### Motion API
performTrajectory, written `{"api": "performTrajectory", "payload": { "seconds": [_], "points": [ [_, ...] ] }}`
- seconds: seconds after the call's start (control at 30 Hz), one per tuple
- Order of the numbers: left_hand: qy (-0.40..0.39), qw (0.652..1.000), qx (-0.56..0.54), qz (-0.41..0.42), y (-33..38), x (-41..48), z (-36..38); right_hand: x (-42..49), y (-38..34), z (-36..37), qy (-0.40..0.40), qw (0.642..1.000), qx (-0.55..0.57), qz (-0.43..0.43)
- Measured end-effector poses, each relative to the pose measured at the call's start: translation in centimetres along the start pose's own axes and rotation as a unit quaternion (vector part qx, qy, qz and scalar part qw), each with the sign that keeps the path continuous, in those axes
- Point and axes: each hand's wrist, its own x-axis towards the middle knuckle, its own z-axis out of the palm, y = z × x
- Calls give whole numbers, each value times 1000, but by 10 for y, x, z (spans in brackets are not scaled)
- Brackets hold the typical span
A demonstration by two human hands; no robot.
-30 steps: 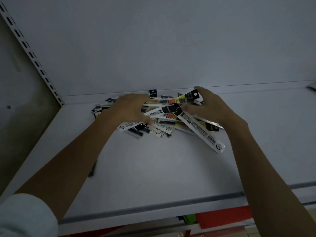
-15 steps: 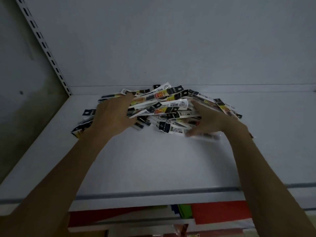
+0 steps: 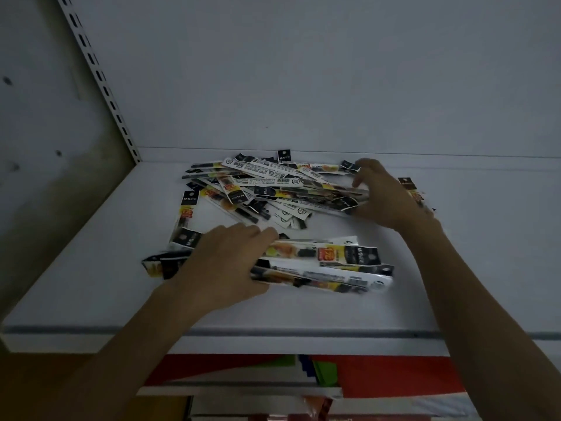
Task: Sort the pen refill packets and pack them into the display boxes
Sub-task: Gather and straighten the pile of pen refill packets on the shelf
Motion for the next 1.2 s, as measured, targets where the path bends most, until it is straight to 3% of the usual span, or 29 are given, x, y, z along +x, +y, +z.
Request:
{"api": "performTrajectory", "payload": {
  "seconds": [0.1,0.17,0.23,0.37,0.53,0.73,0.83,0.93,1.0,1.07,1.13,1.2],
  "points": [
    [-70,997,0,-27,18,8,10,8,-10,5,-82,994,69,-7],
    [-111,992,-16,-58,18,14,16,14,-12,5,-114,993,28,4],
    [-131,988,-31,-82,12,18,20,18,-11,2,-99,995,-17,21],
    [-109,990,-50,-76,9,24,18,18,-12,-7,-101,993,-5,62],
    [-78,988,-131,-15,12,28,15,18,-22,-27,-70,996,22,49],
    [-29,998,-17,-58,4,33,24,11,-49,-58,6,995,100,-4],
    [-36,992,29,-114,4,35,23,8,-77,-53,-80,983,149,-74],
    [-59,987,85,-127,19,24,4,1,-95,-22,-192,967,127,-108],
    [-51,988,71,-124,22,7,-16,-5,-93,5,-225,963,100,-113],
    [25,983,-52,-172,9,-7,-38,-9,-89,18,-212,967,73,-119],
    [127,940,-161,-272,-32,-8,-36,-10,-88,17,-205,969,85,-112],
    [133,908,-128,-375,-78,0,-16,-10,-88,16,-212,967,89,-110]
  ]
}}
